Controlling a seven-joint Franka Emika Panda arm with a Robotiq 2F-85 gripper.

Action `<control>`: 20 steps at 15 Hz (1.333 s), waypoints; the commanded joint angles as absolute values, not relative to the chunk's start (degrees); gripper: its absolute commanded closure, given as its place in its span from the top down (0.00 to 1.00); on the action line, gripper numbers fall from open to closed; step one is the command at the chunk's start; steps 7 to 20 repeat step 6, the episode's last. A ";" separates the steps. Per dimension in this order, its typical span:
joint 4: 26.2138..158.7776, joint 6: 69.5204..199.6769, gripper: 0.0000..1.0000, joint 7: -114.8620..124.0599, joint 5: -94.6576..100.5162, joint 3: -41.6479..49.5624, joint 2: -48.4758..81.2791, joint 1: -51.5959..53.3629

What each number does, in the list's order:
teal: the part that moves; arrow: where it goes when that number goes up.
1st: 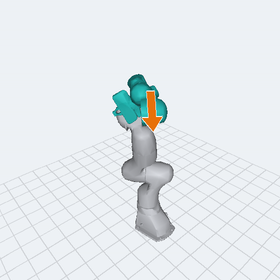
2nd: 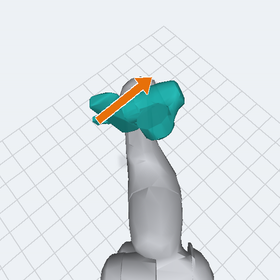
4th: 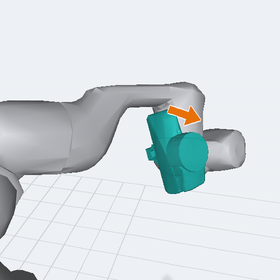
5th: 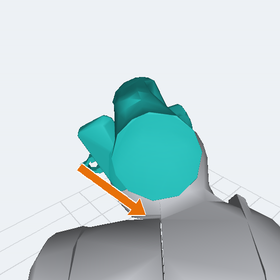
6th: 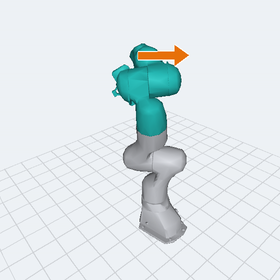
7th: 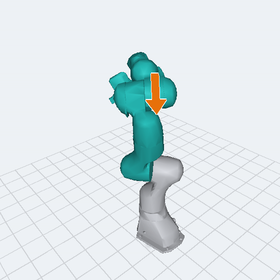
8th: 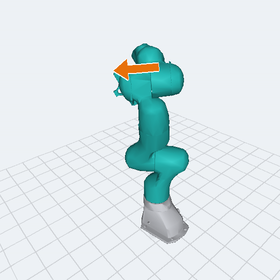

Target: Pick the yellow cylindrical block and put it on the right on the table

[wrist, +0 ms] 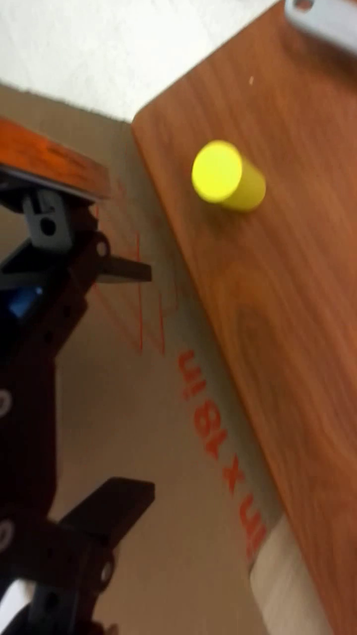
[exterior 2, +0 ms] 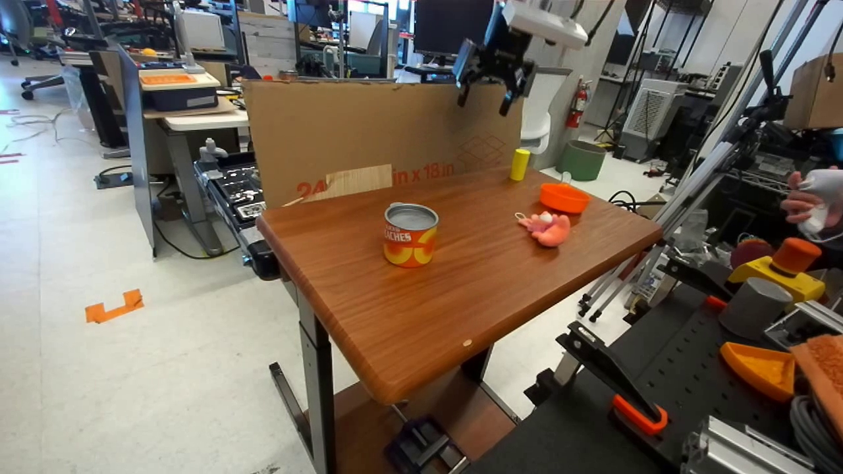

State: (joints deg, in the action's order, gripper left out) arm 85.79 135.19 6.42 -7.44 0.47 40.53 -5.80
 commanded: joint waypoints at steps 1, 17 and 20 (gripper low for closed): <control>92.47 133.76 1.00 3.47 -13.56 -5.52 31.43 -4.73; 91.11 133.66 1.00 4.76 -13.17 -4.29 32.03 -2.90; 91.11 133.66 1.00 4.76 -13.17 -4.29 32.03 -2.90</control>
